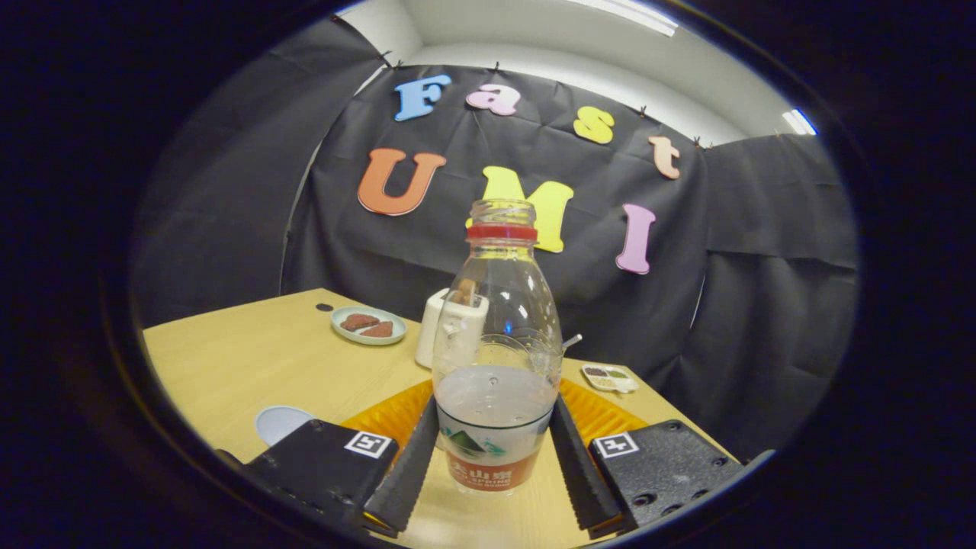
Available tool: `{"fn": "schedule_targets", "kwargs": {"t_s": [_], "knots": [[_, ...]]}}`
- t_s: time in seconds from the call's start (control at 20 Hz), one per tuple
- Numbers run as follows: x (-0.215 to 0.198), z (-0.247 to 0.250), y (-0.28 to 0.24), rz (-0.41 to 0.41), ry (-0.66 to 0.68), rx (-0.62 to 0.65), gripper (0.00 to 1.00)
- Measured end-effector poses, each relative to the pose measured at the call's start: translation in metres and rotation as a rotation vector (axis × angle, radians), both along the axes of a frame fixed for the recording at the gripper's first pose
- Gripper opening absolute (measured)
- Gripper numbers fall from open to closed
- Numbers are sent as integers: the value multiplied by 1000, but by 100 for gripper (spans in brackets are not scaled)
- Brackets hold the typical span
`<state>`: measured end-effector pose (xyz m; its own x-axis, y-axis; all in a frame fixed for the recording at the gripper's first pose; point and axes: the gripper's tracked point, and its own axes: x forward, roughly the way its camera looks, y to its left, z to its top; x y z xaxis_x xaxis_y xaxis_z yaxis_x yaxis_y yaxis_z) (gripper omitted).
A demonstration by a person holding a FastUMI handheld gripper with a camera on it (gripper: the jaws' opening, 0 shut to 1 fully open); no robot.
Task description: Take the bottle from table, then pour the juice into the cup, finally place the bottle on the coaster
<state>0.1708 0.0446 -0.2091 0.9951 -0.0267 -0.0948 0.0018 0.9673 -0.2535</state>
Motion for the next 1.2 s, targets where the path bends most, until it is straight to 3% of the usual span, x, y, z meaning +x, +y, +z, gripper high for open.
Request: {"fn": "schedule_targets", "kwargs": {"t_s": [0.4, 0.65, 1.2], "knots": [[63, 6, -8, 1, -42, 156, 82], [105, -20, -7, -11, -30, 197, 82], [137, -76, 6, -21, 28, 236, 83]]}}
